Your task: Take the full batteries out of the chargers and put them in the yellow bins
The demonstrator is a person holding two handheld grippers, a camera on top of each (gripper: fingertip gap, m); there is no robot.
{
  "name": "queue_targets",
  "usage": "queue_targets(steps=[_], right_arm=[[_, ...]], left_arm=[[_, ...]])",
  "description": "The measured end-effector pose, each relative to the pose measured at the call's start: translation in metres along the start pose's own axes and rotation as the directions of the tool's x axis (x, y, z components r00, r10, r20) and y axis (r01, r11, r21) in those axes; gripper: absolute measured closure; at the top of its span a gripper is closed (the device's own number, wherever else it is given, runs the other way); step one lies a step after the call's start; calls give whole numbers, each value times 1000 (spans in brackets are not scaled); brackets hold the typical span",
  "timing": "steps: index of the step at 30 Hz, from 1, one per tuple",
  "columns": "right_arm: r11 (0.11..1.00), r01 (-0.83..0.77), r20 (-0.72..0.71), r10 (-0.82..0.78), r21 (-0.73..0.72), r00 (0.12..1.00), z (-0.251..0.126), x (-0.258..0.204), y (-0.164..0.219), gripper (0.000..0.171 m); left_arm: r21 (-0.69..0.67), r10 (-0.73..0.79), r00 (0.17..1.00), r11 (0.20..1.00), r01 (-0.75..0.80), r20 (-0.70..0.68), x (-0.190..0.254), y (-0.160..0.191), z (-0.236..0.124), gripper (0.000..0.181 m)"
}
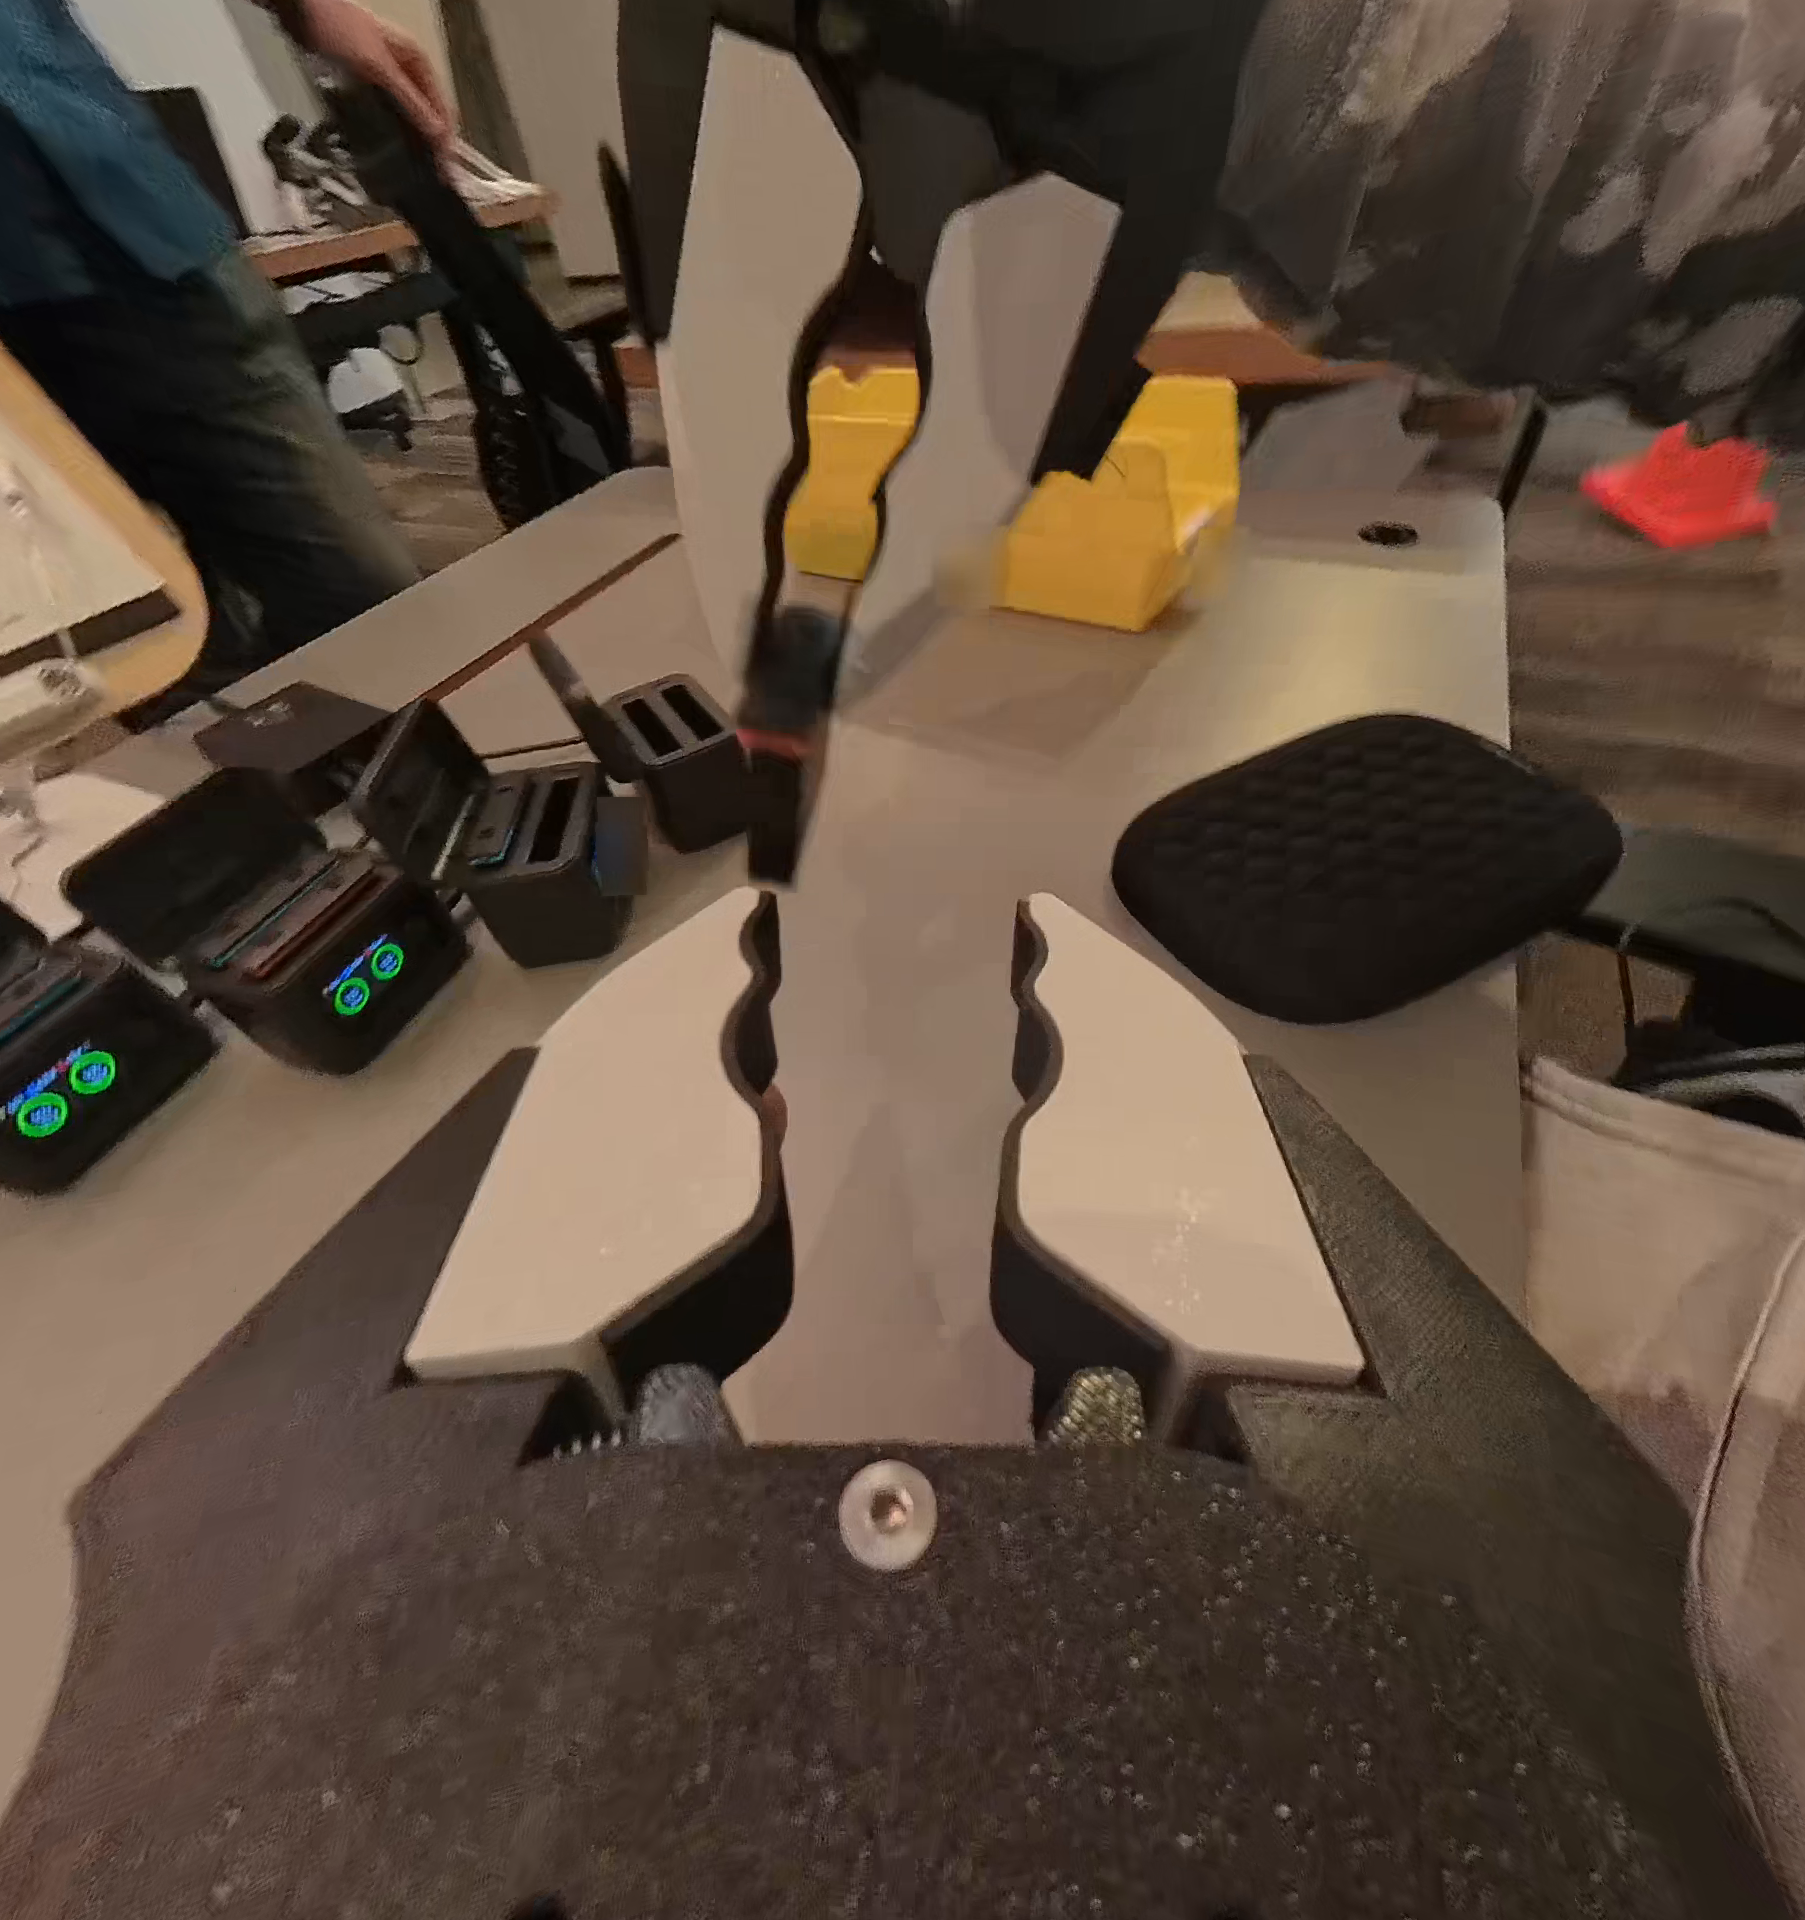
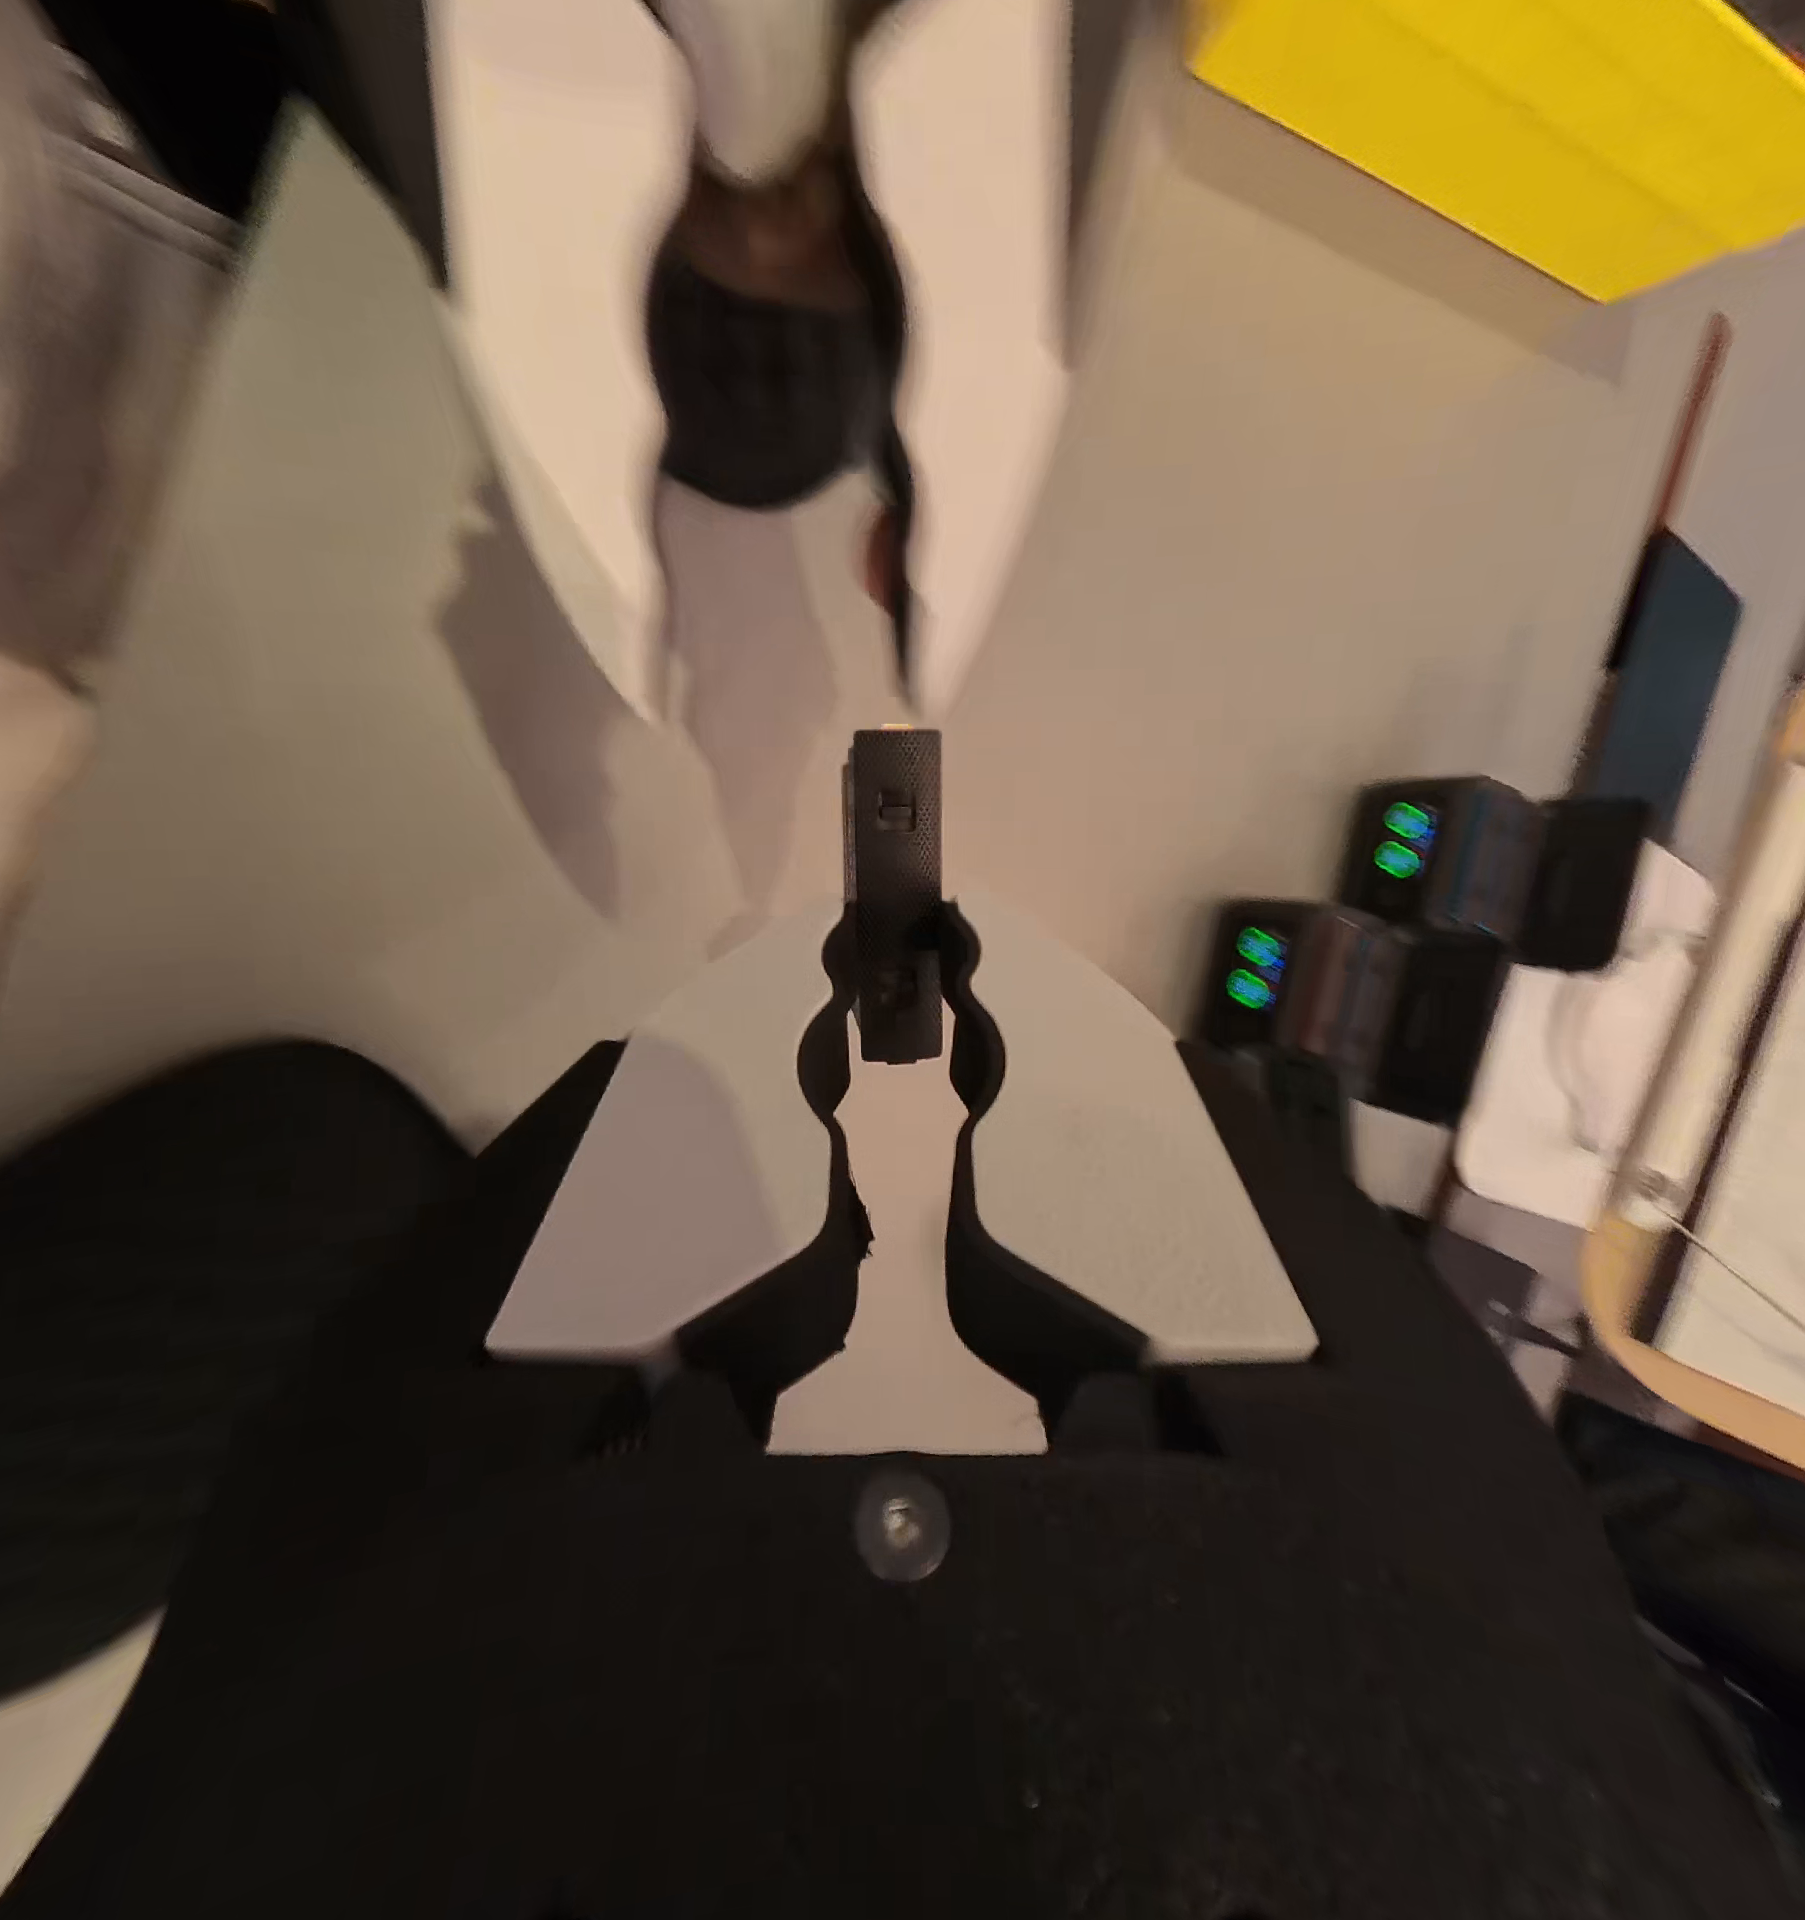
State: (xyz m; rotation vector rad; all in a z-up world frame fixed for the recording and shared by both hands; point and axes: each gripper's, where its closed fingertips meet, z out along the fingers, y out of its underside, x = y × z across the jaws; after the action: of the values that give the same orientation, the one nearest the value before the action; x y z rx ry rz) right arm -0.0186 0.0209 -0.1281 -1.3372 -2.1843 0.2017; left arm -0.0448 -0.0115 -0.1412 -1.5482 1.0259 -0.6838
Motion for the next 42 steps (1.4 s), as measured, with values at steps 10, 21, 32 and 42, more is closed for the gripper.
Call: queue_targets(steps=[10,21,32,42], right_arm=[[982,76,85,-63,-170,994,21,102,90,157],[975,140,277,-88,-171,957,60,108,129,157],[974,163,328,-103,-160,939,75,100,140,157],[993,83,326,-53,-78,944,76,99,130,157]], left_arm=[[204,-265,905,957,206,332,-70,26,-40,144],[244,-259,808,958,147,529,-98,42,-63,149],[229,-253,813,962,151,525,-99,45,-59,150],[224,-253,816,962,155,519,-99,46,-58,153]])
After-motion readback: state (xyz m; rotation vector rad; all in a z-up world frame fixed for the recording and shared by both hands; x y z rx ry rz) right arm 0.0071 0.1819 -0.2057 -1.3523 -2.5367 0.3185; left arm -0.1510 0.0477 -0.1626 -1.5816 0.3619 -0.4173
